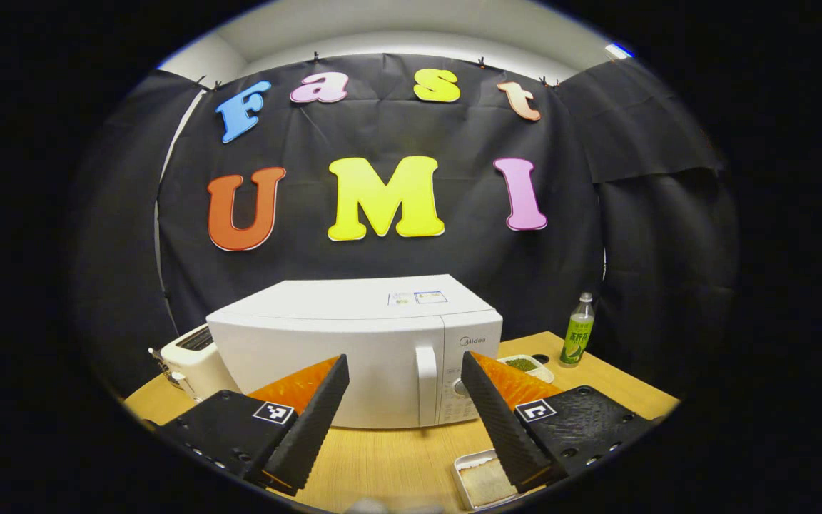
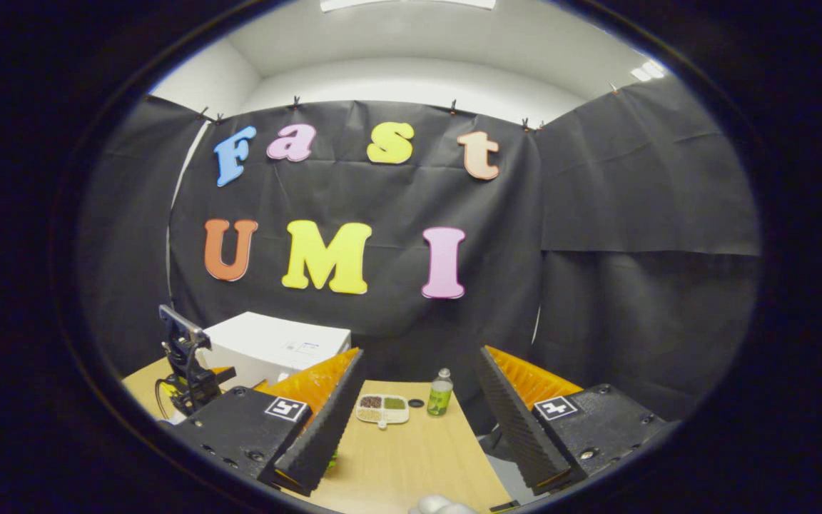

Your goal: Open the microwave oven with the left hand, put the food in, and close the microwave oven.

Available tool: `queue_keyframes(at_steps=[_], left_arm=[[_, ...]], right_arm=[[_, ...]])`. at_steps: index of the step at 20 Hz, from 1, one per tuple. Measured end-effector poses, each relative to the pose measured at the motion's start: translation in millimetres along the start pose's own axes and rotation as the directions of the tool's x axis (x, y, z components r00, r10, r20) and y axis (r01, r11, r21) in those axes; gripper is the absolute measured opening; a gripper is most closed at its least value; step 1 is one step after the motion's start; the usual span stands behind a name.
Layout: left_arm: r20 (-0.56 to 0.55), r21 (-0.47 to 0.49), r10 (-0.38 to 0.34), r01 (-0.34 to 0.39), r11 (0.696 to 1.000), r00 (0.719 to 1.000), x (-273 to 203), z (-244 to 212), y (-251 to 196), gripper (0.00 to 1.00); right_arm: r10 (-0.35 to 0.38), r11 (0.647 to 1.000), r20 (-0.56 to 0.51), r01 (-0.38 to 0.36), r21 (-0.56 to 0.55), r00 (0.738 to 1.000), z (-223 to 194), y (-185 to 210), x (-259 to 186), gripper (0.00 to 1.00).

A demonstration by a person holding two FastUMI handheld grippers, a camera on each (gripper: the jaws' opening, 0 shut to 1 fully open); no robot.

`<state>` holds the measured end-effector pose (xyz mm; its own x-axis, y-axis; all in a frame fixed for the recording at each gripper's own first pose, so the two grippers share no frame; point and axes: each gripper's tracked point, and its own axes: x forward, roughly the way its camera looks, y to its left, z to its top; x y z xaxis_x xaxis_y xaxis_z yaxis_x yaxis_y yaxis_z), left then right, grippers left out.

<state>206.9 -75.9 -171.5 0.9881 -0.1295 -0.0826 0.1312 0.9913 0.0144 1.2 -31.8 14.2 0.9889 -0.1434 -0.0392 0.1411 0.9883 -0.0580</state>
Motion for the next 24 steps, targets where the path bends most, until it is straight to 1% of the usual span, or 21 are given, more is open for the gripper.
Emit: queue_keyframes(at_steps=[1,2,3,4,5,6,7,8,9,10,12,13,14,15,16,17,18,19,20,22,24], left_arm=[[-0.019,-0.012,-0.010,0.010,1.000,1.000,12,-12,-5,0.96],[-0.029,-0.016,-0.014,0.013,1.000,0.999,24,-20,-8,0.97],[-0.035,-0.006,-0.015,0.015,1.000,0.999,35,-26,-11,0.94],[-0.039,0.006,-0.017,0.017,1.000,0.999,47,-32,-15,0.95],[-0.035,0.012,-0.020,0.021,1.000,0.999,56,-36,-19,0.94],[-0.034,0.016,-0.033,0.033,0.999,0.999,66,-41,-24,0.93],[-0.034,0.016,-0.055,0.056,0.998,0.998,73,-45,-31,0.92],[-0.024,0.038,-0.056,0.057,0.998,0.998,78,-45,-31,0.90],[-0.025,0.051,-0.047,0.049,0.998,0.999,83,-47,-29,0.83],[-0.025,0.045,-0.042,0.043,0.998,0.999,84,-49,-27,0.68],[-0.020,0.035,-0.055,0.056,0.998,0.998,85,-49,-29,0.69],[-0.029,0.044,-0.024,0.025,0.999,0.999,83,-52,-22,0.53],[-0.059,0.030,-0.026,0.028,0.999,0.998,86,-59,-18,0.42],[-0.071,-0.001,-0.032,0.032,0.999,0.997,81,-63,-19,0.30],[-0.057,-0.031,-0.045,0.043,0.999,0.997,86,-61,-20,0.29],[-0.069,-0.057,-0.060,0.056,0.997,0.996,85,-62,-20,0.24],[-0.065,-0.061,-0.074,0.070,0.996,0.995,83,-58,-21,0.24],[-0.068,-0.065,-0.081,0.076,0.995,0.994,83,-58,-22,0.17],[-0.066,-0.066,-0.086,0.082,0.994,0.994,81,-59,-21,0.16],[-0.076,-0.079,-0.089,0.083,0.993,0.993,82,-60,-20,0.06],[-0.084,-0.094,-0.099,0.091,0.991,0.992,79,-60,-21,0.06]], right_arm=[[-0.014,1.000,-0.010,0.014,-0.001,1.000,-2,-4,-1,0.92],[-0.029,1.000,-0.016,0.029,-0.003,0.999,-2,-7,-1,1.00],[-0.042,0.999,-0.025,0.042,-0.007,0.999,-5,-9,0,0.92],[-0.053,0.999,-0.031,0.052,-0.012,0.998,-6,-11,1,0.92],[-0.063,0.998,-0.028,0.063,-0.013,0.998,-6,-14,1,1.00],[-0.074,0.997,-0.029,0.074,-0.013,0.997,-5,-15,2,1.00],[-0.087,0.996,-0.039,0.086,-0.012,0.995,-9,-16,3,0.92],[-0.090,0.996,-0.047,0.090,-0.007,0.995,-11,-17,3,0.92],[-0.092,0.996,-0.047,0.092,-0.004,0.995,-11,-16,3,0.92],[-0.096,0.995,-0.053,0.096,-0.004,0.994,-12,-16,2,0.92],[-0.094,0.996,-0.055,0.094,-0.002,0.994,-12,-16,3,0.92],[-0.098,0.995,-0.062,0.098,-0.002,0.993,-15,-17,3,0.92],[-0.097,0.995,-0.068,0.097,0.001,0.993,-18,-17,3,0.92],[-0.093,0.996,-0.076,0.094,0.008,0.993,-20,-16,2,1.00],[-0.087,0.996,-0.082,0.089,0.017,0.993,-21,-14,2,0.92],[-0.087,0.996,-0.086,0.089,0.021,0.993,-22,-15,2,0.92],[-0.081,0.996,-0.087,0.084,0.022,0.993,-21,-14,1,0.92],[-0.081,0.996,-0.092,0.083,0.017,0.992,-23,-13,1,0.92],[-0.073,0.997,-0.092,0.075,0.015,0.993,-22,-11,1,0.92],[-0.059,0.998,-0.092,0.061,0.011,0.994,-19,-7,-1,0.92],[-0.043,0.999,-0.086,0.044,0.009,0.995,-17,-2,-2,0.92]])
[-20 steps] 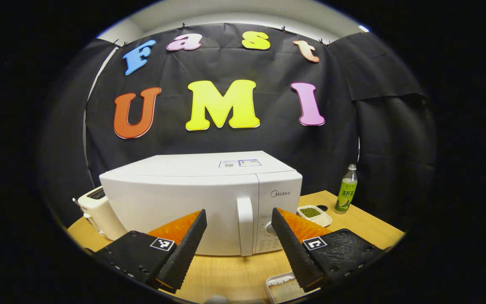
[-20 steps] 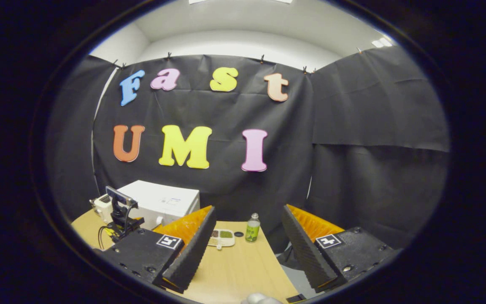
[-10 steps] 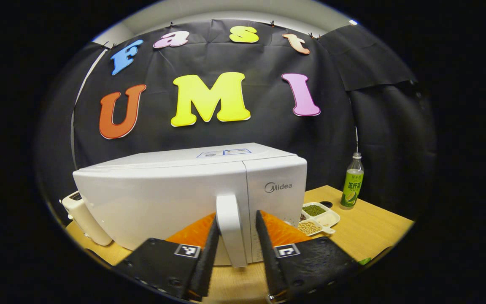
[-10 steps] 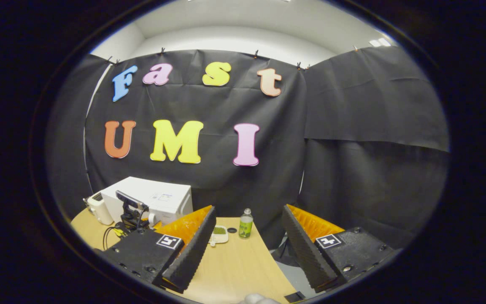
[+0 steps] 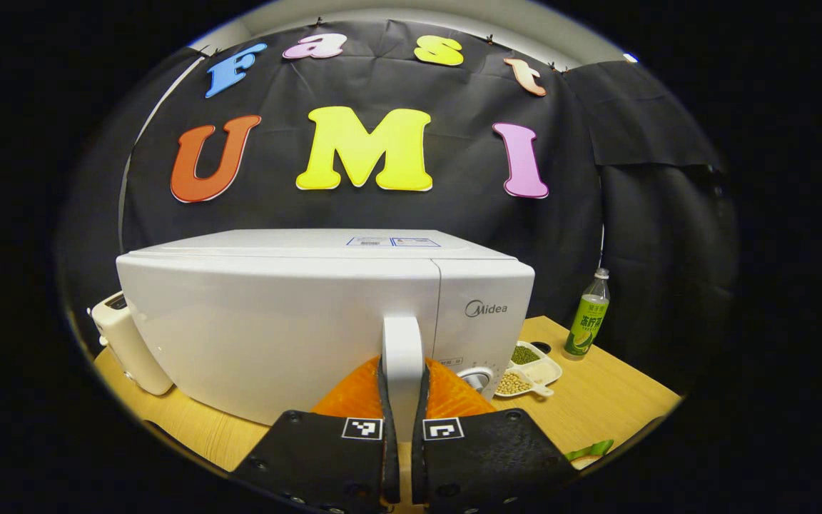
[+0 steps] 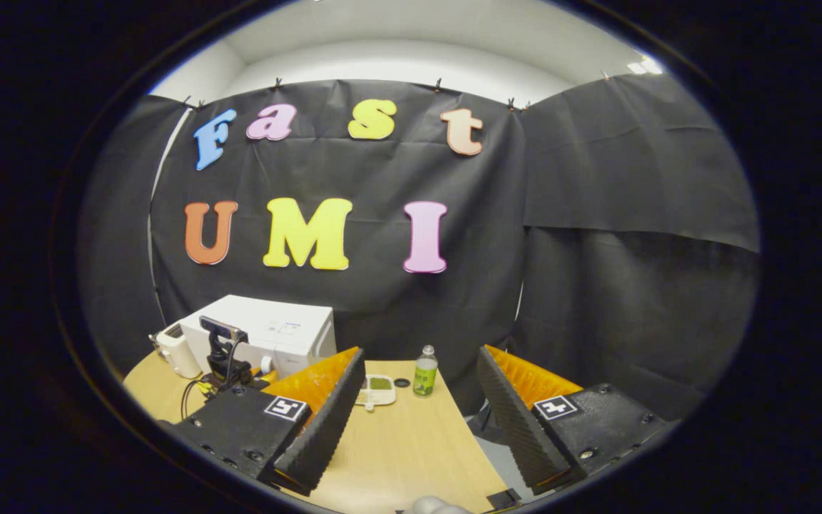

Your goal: Open the microwave oven with the left hand, put the food in, and close the microwave oven.

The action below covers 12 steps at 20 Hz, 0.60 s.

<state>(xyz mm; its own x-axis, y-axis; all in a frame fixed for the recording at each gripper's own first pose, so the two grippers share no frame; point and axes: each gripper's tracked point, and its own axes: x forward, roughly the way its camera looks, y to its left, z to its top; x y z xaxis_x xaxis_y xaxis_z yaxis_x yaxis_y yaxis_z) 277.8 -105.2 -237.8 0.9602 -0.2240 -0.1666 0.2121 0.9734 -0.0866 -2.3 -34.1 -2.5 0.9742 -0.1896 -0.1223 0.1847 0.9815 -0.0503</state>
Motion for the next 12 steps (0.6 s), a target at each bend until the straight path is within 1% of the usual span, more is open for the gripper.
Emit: queue_keyframes(at_steps=[4,5,8,12], left_arm=[[-0.017,0.005,-0.011,0.011,1.000,1.000,-3,1,0,0.06],[-0.034,-0.005,-0.004,0.003,1.000,0.999,-10,-4,0,0.01],[0.009,0.012,-0.013,0.013,1.000,1.000,-41,-7,-1,0.01],[0.000,0.034,-0.023,0.023,0.999,1.000,-85,-18,8,0.01]], right_arm=[[0.019,1.000,0.007,-0.019,-0.003,1.000,-1,1,-2,0.92],[0.024,1.000,0.006,-0.024,0.000,1.000,-2,1,-3,0.92],[0.025,1.000,0.003,-0.025,-0.015,1.000,-6,-3,-5,0.92],[0.071,0.997,0.006,-0.071,-0.033,0.997,-9,8,-11,0.92]])
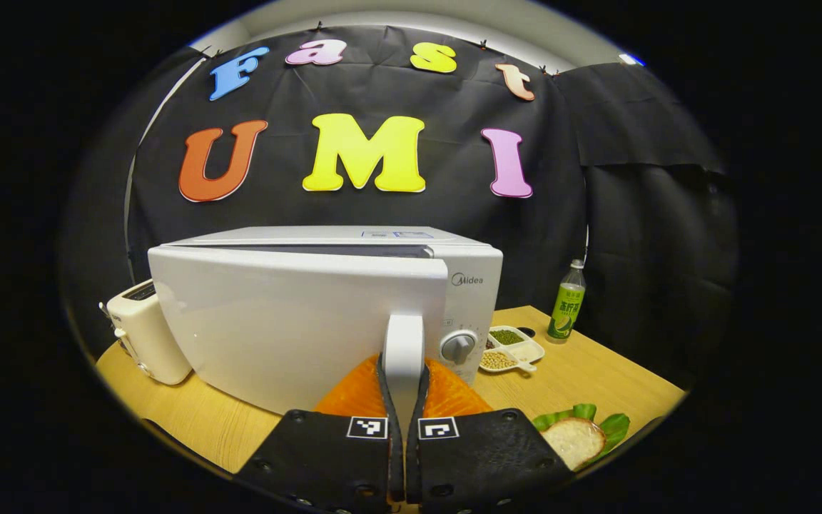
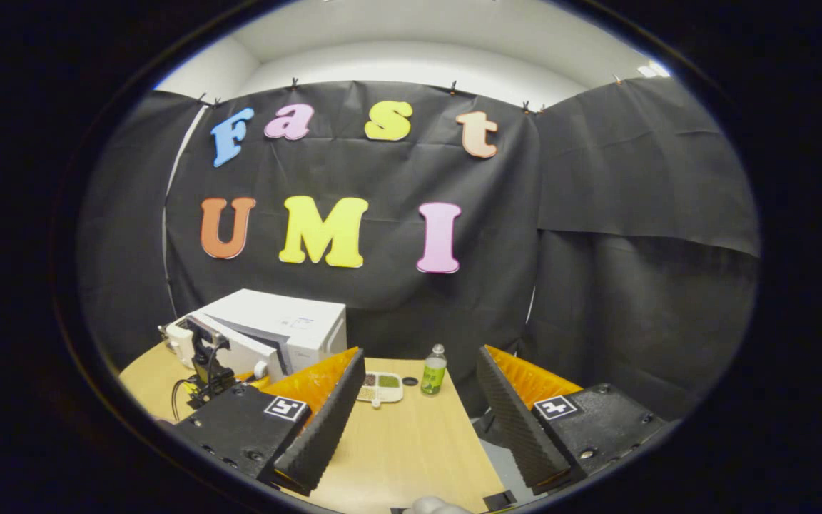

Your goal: Open the microwave oven with the left hand, put the food in, and close the microwave oven.

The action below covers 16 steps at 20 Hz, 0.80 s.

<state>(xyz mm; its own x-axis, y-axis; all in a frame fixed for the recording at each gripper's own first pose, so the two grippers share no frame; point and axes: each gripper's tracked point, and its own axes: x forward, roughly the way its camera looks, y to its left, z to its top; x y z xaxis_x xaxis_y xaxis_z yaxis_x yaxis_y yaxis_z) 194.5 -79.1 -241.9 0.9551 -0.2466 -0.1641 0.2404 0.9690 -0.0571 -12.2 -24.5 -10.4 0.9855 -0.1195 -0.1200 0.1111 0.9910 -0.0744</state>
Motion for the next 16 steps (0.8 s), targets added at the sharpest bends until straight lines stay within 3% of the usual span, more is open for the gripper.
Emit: queue_keyframes(at_steps=[1,2,3,4,5,6,8,11,12,14,15,16], left_arm=[[-0.002,0.007,0.007,-0.007,1.000,1.000,-14,-3,5,0.02],[-0.005,0.005,0.014,-0.014,1.000,1.000,-26,-7,9,0.04],[-0.008,-0.006,0.029,-0.029,1.000,1.000,-39,-10,15,0.08],[-0.009,-0.022,0.053,-0.053,0.998,0.999,-52,-12,22,0.12],[-0.013,-0.030,0.080,-0.080,0.996,0.997,-64,-14,32,0.19],[-0.017,-0.031,0.111,-0.111,0.993,0.994,-72,-17,42,0.19],[-0.026,-0.037,0.158,-0.158,0.987,0.987,-87,-20,61,0.50],[-0.033,-0.048,0.188,-0.189,0.981,0.982,-101,-25,77,0.89],[-0.031,-0.039,0.201,-0.202,0.979,0.979,-106,-25,80,0.98],[-0.035,-0.016,0.224,-0.225,0.974,0.974,-115,-27,87,0.98],[-0.039,-0.015,0.229,-0.230,0.973,0.973,-120,-28,90,0.98],[-0.044,-0.015,0.233,-0.234,0.972,0.971,-126,-30,94,0.98]], right_arm=[[0.015,1.000,0.001,-0.015,-0.002,1.000,-1,4,1,0.92],[0.034,0.999,-0.002,-0.034,-0.002,0.999,-2,10,0,1.00],[0.050,0.999,0.001,-0.050,-0.001,0.999,-2,13,1,1.00],[0.067,0.998,0.004,-0.067,0.003,0.998,-2,18,2,0.92],[0.083,0.997,0.007,-0.083,0.006,0.997,-2,23,2,0.92],[0.097,0.995,0.006,-0.097,0.005,0.995,-2,27,3,0.92],[0.125,0.992,0.002,-0.125,0.002,0.992,-6,35,3,0.92],[0.154,0.988,-0.002,-0.154,0.003,0.988,-9,44,4,0.92],[0.161,0.987,-0.003,-0.161,0.004,0.987,-10,46,3,0.92],[0.178,0.984,-0.007,-0.178,0.012,0.984,-12,52,2,0.92],[0.187,0.982,-0.010,-0.186,0.013,0.982,-14,56,1,1.00],[0.193,0.981,-0.012,-0.193,0.013,0.981,-15,59,1,0.92]])
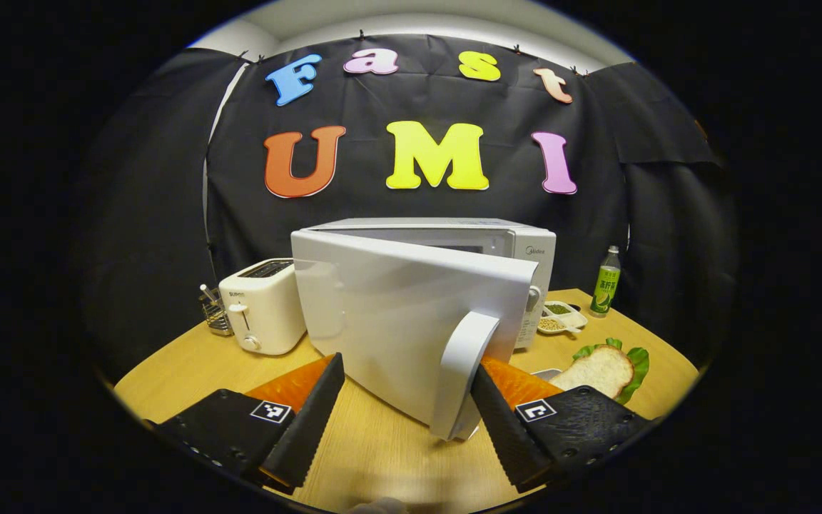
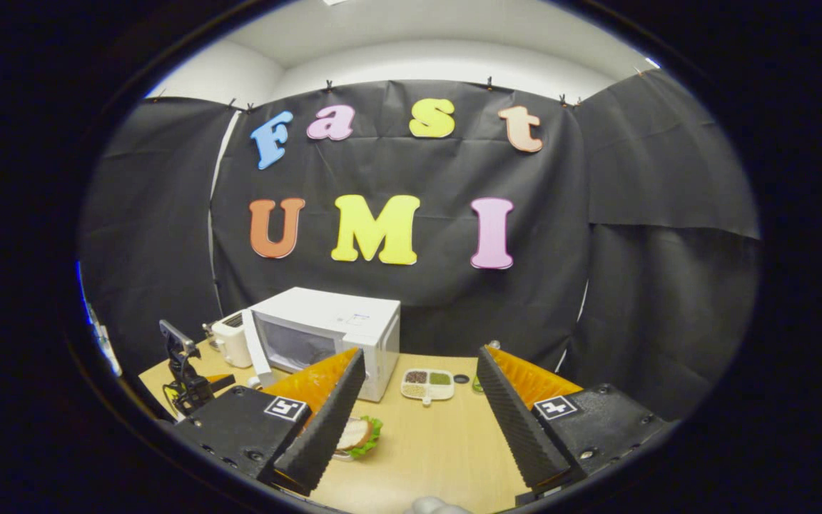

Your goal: Open the microwave oven with the left hand, put the food in, and close the microwave oven.

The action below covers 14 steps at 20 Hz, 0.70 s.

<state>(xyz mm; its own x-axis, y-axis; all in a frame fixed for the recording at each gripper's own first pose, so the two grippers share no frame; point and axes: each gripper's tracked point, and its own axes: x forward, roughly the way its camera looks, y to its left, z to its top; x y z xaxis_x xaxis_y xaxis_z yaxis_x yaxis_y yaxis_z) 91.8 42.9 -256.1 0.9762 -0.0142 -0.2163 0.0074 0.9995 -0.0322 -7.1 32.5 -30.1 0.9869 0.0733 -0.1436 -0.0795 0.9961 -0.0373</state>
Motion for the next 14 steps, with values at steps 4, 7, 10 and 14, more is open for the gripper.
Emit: queue_keyframes(at_steps=[4,7,10,14], left_arm=[[-0.013,0.015,0.048,-0.047,0.999,0.999,-22,-6,32,0.98],[-0.027,0.022,0.107,-0.107,0.994,0.994,-38,-14,67,0.98],[-0.043,0.015,0.163,-0.163,0.987,0.986,-53,-22,104,0.97],[-0.072,-0.047,0.169,-0.172,0.984,0.983,-68,-30,137,0.98]], right_arm=[[0.031,1.000,-0.011,-0.031,0.000,0.999,-6,15,0,0.92],[0.053,0.999,-0.024,-0.053,0.007,0.998,-13,27,3,0.92],[0.080,0.997,-0.054,-0.079,0.022,0.995,-27,43,7,1.00],[0.119,0.993,-0.086,-0.117,0.032,0.989,-39,68,12,0.92]])
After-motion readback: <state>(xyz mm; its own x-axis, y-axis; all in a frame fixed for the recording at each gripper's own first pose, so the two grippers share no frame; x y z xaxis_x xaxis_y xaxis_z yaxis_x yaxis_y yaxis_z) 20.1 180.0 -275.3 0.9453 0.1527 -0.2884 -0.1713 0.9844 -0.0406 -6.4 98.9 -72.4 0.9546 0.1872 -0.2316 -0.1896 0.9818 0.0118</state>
